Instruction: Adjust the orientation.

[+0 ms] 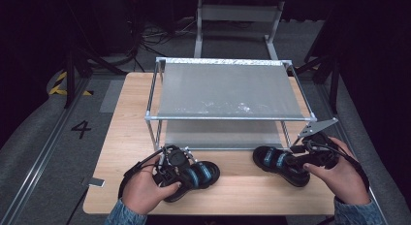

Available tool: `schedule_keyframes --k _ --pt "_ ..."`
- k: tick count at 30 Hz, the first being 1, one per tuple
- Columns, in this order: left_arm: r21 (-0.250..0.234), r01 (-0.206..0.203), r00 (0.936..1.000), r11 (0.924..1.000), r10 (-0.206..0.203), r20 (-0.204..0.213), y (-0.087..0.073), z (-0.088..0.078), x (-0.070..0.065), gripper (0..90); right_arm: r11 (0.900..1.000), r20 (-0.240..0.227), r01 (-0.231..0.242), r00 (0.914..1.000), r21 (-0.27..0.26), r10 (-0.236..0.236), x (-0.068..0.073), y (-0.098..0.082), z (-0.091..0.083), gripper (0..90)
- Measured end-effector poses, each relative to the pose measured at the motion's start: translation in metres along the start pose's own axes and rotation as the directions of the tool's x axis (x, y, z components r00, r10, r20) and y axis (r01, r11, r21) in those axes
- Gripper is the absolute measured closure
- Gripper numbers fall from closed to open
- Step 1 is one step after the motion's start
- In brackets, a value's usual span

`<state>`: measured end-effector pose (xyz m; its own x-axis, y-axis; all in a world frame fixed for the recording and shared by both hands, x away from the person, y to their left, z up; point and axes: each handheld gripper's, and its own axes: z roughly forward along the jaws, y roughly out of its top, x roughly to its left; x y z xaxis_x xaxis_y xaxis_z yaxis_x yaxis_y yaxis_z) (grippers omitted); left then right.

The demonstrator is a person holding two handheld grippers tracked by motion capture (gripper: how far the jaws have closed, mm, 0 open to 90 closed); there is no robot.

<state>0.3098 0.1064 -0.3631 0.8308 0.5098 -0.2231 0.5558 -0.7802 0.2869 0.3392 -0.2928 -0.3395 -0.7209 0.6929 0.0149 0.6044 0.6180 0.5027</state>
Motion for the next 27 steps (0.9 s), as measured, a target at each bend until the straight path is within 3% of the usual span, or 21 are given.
schedule_keyframes --k 8,11,17,23,27 --pt "-0.044 0.006 0.9984 0.9990 -0.009 -0.056 -0.003 -0.013 0.005 59.7 1.000 0.002 -0.016 0.9999 0.003 0.016 -0.002 -0.005 -0.002 51.7" --pt "-0.053 0.017 0.9947 0.9985 -0.022 -0.100 -0.004 -0.015 0.010 54.0 1.000 0.003 -0.024 0.9997 0.002 0.024 -0.002 -0.009 -0.003 51.4" --pt "-0.029 -0.026 0.9866 0.9993 0.021 -0.162 -0.005 -0.010 0.014 49.0 1.000 -0.008 -0.027 0.9996 0.009 0.027 -0.003 -0.014 -0.006 52.9" --pt "-0.003 -0.017 0.9836 0.9998 0.017 -0.179 -0.005 -0.003 0.019 47.3 1.000 -0.016 -0.020 0.9997 0.009 0.020 -0.002 -0.015 -0.006 52.9" --pt "-0.003 -0.008 0.9851 1.0000 0.007 -0.172 -0.009 -0.010 0.019 49.0 1.000 -0.014 -0.015 0.9998 0.010 0.016 -0.002 -0.017 -0.007 52.8"
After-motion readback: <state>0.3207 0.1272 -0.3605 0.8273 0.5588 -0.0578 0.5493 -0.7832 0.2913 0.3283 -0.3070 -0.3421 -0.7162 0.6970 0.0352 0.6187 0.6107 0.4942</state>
